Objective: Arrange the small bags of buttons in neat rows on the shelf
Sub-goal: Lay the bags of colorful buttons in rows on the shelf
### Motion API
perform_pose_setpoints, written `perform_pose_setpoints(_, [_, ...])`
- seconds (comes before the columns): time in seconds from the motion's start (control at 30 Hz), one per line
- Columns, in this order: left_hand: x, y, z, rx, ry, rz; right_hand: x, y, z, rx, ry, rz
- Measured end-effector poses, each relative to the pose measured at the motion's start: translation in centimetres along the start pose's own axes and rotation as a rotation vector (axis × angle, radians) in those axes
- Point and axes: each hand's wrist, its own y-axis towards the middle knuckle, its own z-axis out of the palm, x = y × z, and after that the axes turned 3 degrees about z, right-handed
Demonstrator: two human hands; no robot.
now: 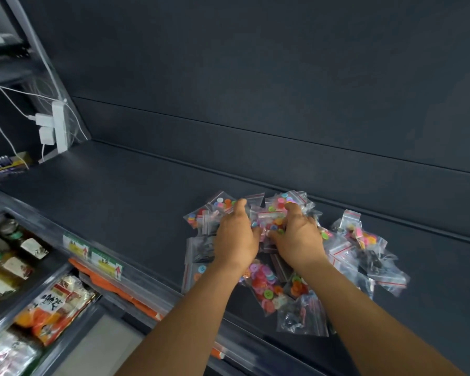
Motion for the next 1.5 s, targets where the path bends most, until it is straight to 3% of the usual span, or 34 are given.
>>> perform_pose_setpoints(0.33, [-1.7, -0.7, -2.8, -0.081, -0.274, 0.079, -0.1, -2.0, -3.8, -0.196, 0.438, -0.025])
perform_pose_setpoints(0.53, [-6.0, -3.7, -1.8, 0.006, -0.421, 0.14, -2.4, -6.4, -8.3, -0.343, 0.584, 0.066])
perform_pose_setpoints(0.73, [-11.5, -8.7, 1.1, 0.193, -0.581, 0.181, -7.6, -11.5, -12.3, -0.422, 0.606, 0.188])
perform_pose_setpoints(1.03, [-19.4, -16.1, 6.4, 0.368, -0.612, 0.24, -16.6, -18.1, -18.4, -0.499, 0.603, 0.27])
perform_pose_setpoints(1.5, [-34.6, -29.5, 17.5, 0.43, -0.519, 0.239, -34.7, -26.4, -30.4, -0.414, 0.537, 0.331])
